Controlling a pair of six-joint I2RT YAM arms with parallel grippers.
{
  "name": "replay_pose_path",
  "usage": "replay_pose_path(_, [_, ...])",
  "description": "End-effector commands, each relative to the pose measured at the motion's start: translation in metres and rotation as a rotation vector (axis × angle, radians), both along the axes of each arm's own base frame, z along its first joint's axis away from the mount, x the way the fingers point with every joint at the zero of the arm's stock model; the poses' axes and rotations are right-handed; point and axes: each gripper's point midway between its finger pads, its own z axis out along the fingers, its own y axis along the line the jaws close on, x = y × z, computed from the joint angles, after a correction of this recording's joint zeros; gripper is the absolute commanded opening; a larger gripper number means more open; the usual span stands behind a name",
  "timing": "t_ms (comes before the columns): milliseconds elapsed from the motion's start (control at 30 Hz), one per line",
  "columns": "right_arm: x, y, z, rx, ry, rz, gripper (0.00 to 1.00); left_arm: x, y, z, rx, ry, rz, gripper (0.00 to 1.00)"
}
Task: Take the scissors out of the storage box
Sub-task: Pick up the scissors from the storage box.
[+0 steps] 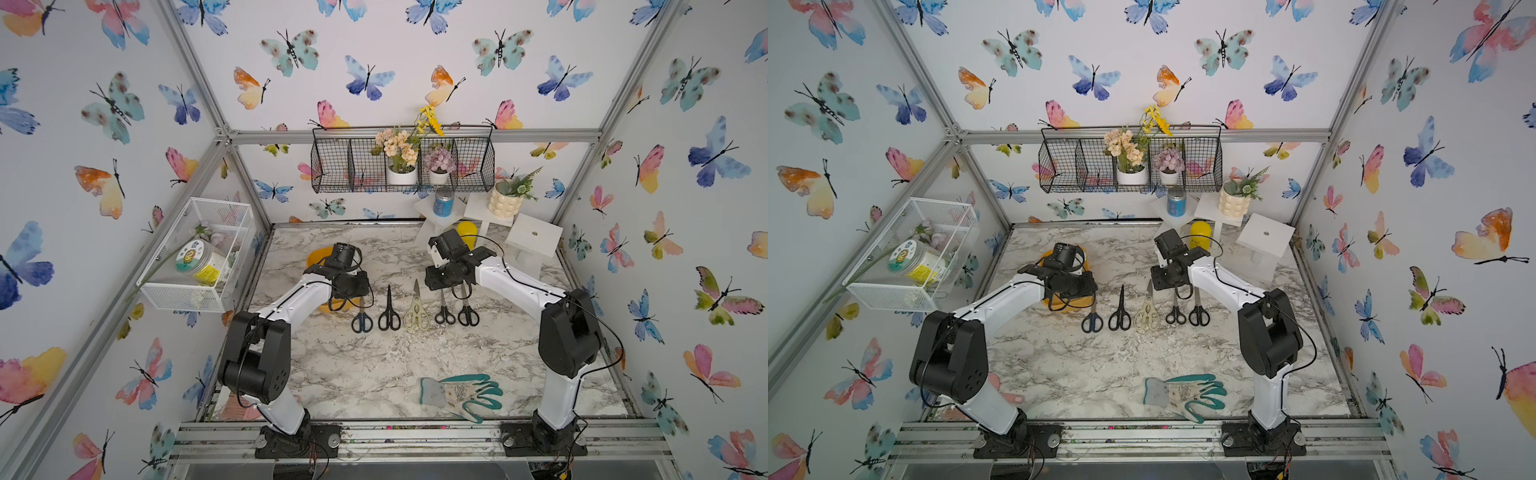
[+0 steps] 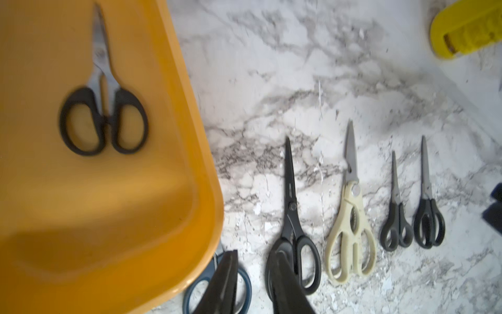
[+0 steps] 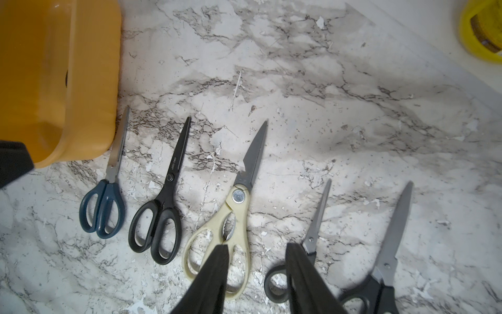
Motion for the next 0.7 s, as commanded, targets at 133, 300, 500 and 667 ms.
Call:
replay_pose_path(133, [0.004, 0.001, 0.016, 0.005, -0.024, -0.011, 0.4, 0.025, 0.047, -0.012, 0.147, 0.013, 0.09, 0.29])
replay_pose_path(300, [0.003, 0.001, 0.011, -0.002, -0.012, -0.013, 0.4, 0.043, 0.061, -0.028, 0.227, 0.027, 0.104, 0.3])
replay_pose_path(500, [0.004, 0.0, 0.006, -0.009, -0.007, -0.023, 0.4, 0.06, 0.071, -0.048, 0.292, 0.047, 0.124, 0.3])
replay_pose_path(667, [0.003, -0.002, 0.002, -0.017, 0.001, -0.028, 0.4, 0.068, 0.078, -0.06, 0.306, 0.057, 0.136, 0.3])
